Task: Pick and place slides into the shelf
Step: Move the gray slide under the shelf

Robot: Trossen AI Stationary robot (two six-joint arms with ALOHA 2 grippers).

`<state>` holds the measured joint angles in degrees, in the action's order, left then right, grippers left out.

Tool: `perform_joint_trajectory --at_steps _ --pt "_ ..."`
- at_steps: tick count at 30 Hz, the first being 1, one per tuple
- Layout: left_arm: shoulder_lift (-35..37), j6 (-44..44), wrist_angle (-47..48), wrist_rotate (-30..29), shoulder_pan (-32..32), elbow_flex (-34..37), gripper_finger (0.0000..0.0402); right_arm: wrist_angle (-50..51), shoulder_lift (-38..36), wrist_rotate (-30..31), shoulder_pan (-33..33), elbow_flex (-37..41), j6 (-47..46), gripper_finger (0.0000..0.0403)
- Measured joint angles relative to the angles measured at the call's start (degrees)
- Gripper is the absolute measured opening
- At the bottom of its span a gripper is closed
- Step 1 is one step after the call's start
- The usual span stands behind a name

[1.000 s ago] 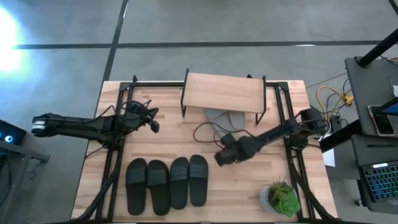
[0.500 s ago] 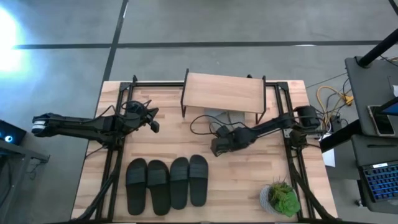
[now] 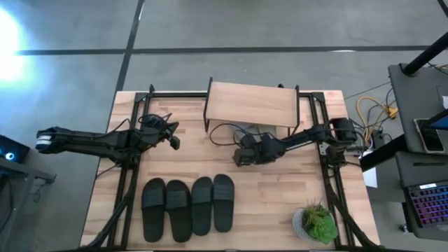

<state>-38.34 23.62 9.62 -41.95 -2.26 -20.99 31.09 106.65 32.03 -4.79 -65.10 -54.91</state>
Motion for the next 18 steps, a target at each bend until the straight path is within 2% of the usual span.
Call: perform_joint_trajectory --at_steps 6,13,15,18 --pt "-0.3 0.0 -0.2 0.0 0.0 0.0 0.0 -0.1 0.0 0.9 0.8 -2.8 3.5 0.0008" --pt "-0.8 0.0 -0.2 1.9 0.0 0.0 0.0 1.2 -0.8 -2.9 -1.2 -5.8 3.5 0.0008" --pt "-0.5 0.1 -0.2 3.7 0.0 0.0 0.0 4.8 -1.1 -5.6 -2.6 -5.9 2.0 0.0008" --pt "0.1 2.5 -0.1 6.5 0.0 0.0 0.0 13.1 -1.4 -10.5 -4.6 -5.8 -6.2 0.0008"
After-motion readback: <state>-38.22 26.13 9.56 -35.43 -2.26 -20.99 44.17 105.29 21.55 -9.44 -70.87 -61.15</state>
